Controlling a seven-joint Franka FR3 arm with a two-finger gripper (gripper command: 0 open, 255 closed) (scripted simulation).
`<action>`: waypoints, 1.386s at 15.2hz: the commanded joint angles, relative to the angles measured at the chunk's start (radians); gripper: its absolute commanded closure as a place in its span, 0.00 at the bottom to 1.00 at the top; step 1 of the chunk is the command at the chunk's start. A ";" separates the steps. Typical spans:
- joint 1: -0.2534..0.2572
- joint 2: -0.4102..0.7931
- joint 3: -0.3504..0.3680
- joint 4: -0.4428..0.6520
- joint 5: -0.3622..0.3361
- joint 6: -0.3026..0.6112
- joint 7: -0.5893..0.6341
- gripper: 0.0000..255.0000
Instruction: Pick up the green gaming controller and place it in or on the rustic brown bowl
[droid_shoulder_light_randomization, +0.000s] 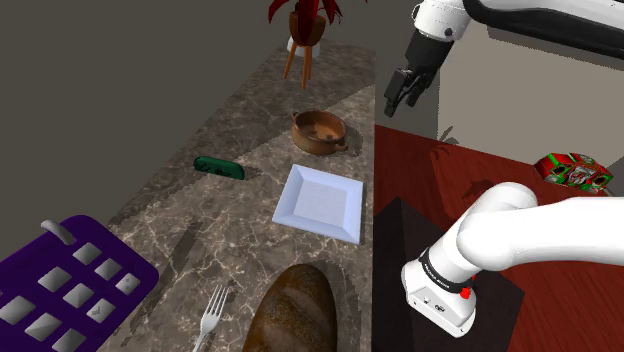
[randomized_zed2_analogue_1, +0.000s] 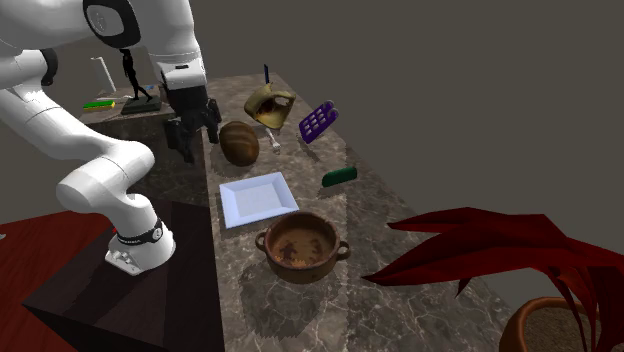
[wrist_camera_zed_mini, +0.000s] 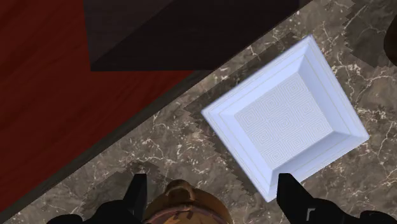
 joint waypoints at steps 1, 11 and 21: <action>0.000 0.000 0.000 0.000 0.000 0.000 0.000 0.00; 0.062 0.304 0.097 0.069 0.041 0.229 0.015 0.00; 0.110 0.643 0.194 0.246 0.016 0.384 0.045 0.00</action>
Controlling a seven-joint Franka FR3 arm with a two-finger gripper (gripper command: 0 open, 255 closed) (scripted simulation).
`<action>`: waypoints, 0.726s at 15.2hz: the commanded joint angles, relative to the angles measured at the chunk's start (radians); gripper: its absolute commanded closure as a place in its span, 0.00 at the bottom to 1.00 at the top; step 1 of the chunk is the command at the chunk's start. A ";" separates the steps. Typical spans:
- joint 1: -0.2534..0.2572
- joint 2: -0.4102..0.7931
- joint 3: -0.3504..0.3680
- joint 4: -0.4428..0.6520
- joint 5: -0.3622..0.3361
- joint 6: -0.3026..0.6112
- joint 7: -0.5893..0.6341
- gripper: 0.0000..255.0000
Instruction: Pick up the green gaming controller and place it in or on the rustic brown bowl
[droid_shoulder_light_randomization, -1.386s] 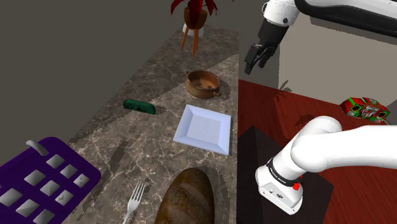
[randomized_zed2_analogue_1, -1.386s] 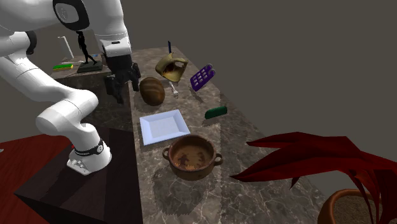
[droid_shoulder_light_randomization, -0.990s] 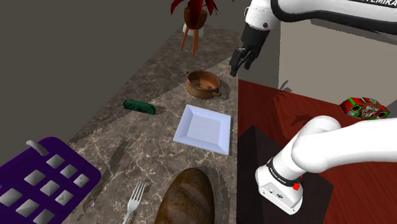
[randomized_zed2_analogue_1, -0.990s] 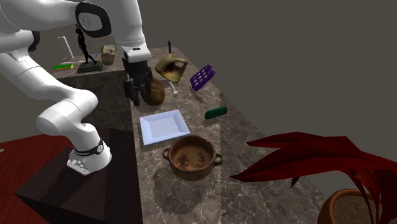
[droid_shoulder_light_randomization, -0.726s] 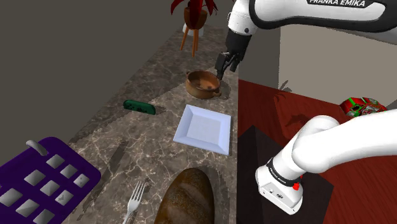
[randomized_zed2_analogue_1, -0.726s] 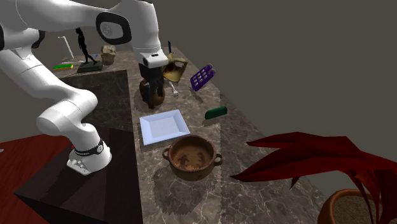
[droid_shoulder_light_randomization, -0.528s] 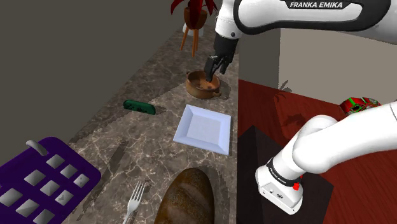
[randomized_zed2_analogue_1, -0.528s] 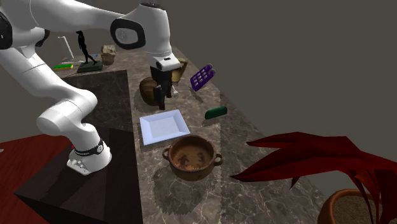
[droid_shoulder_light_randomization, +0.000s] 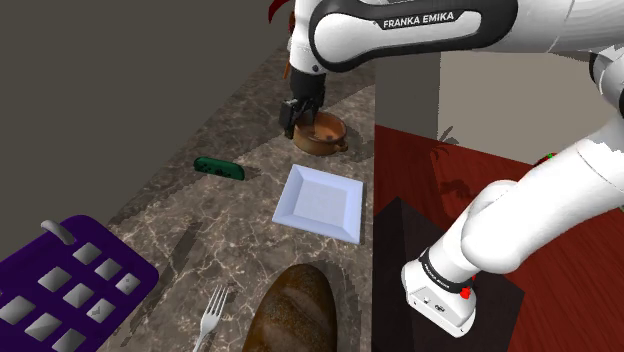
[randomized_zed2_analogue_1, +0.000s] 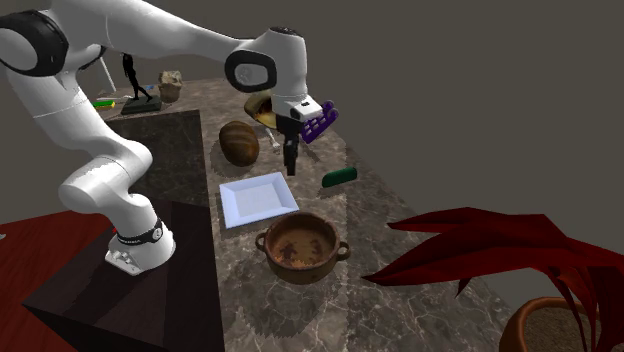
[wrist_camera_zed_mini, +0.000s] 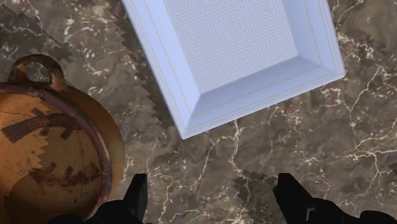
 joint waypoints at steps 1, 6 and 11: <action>0.010 0.080 0.019 0.055 -0.014 0.023 0.010 0.00; 0.043 0.259 0.057 0.188 -0.061 0.060 0.035 0.00; 0.089 0.443 0.083 0.349 -0.119 0.070 0.059 0.00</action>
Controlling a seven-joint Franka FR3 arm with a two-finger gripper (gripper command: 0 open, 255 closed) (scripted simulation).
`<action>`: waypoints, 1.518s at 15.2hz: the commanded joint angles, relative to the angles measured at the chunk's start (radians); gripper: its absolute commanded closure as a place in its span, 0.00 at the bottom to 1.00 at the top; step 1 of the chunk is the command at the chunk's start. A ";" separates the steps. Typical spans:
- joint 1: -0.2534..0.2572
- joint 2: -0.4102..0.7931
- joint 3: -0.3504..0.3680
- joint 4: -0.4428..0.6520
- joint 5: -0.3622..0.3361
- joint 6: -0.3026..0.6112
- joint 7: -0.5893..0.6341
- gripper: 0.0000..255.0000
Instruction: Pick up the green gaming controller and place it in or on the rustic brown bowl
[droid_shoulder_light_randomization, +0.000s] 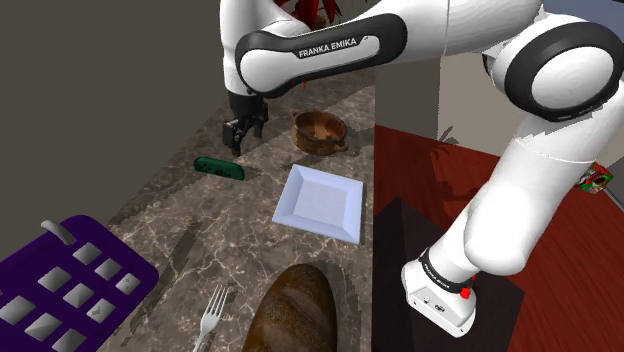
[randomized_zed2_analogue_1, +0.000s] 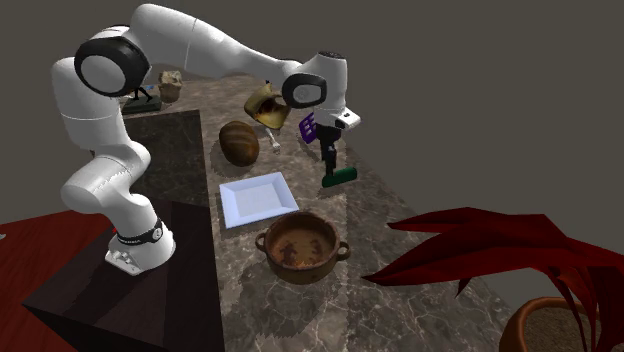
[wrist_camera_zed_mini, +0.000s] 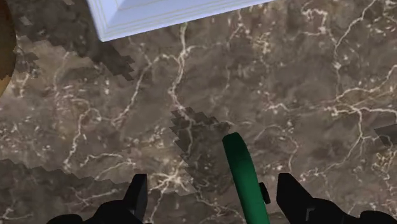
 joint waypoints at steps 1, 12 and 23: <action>0.023 0.081 0.008 0.079 -0.026 -0.004 0.010 0.00; 0.093 0.299 0.011 0.253 -0.095 0.027 0.026 0.00; 0.094 0.312 0.008 0.237 -0.100 0.055 0.029 1.00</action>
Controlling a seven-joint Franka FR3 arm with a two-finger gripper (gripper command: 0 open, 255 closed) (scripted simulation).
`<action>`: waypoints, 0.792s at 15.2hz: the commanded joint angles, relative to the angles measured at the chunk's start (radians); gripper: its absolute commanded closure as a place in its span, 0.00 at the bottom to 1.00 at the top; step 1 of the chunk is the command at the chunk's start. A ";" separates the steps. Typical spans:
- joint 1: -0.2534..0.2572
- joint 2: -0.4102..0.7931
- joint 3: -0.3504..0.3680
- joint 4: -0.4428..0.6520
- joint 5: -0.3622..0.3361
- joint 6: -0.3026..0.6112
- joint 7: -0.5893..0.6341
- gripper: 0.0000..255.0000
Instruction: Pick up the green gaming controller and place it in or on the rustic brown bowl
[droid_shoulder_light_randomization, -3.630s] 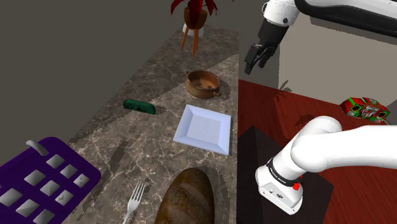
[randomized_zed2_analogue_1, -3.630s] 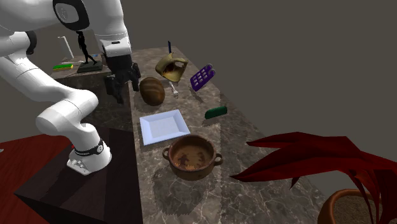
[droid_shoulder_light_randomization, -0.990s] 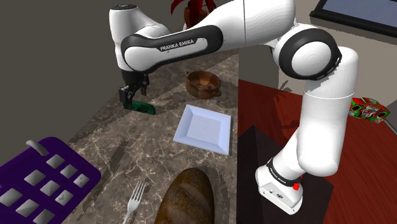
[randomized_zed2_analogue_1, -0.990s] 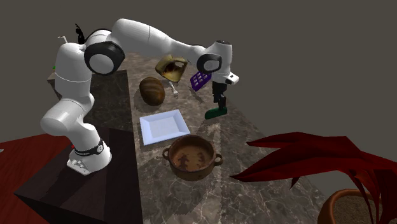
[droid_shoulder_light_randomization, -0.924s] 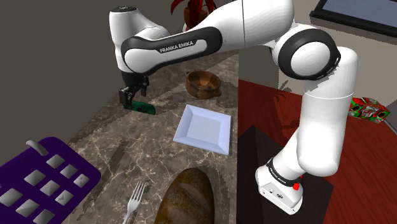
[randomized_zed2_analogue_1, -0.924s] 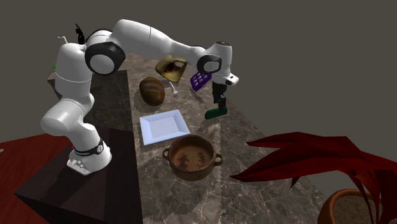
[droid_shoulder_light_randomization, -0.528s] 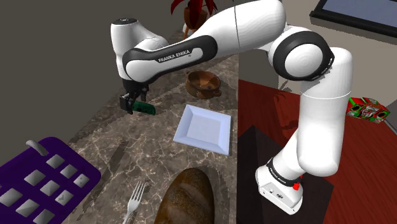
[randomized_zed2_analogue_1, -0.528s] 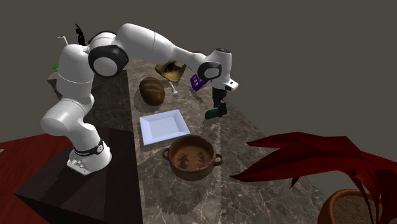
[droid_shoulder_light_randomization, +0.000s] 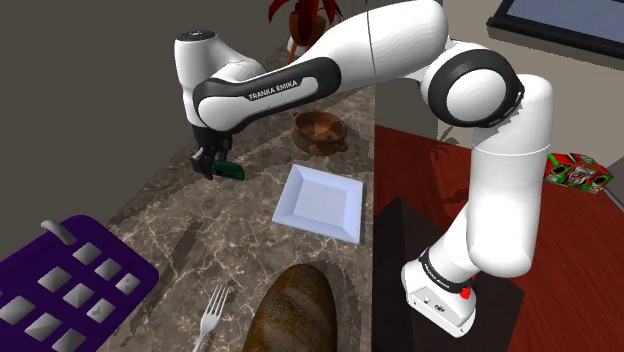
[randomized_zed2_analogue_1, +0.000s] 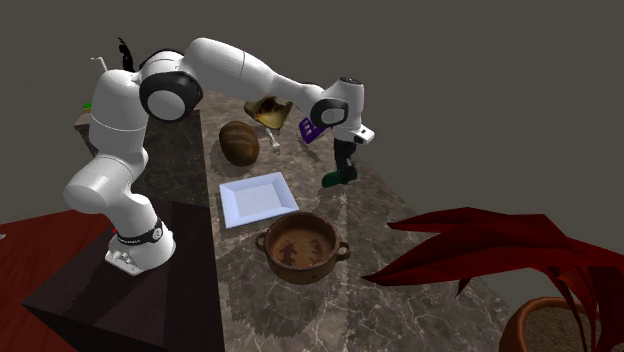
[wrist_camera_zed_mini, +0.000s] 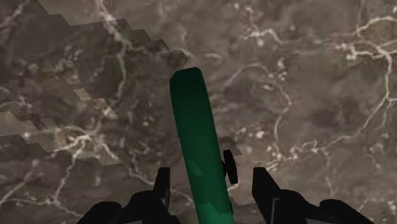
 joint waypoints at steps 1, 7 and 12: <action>0.000 0.000 0.000 0.000 0.000 0.000 0.000 1.00; 0.000 0.000 0.000 0.000 0.000 0.000 0.000 1.00; -0.001 -0.015 0.003 0.018 0.006 -0.033 -0.004 1.00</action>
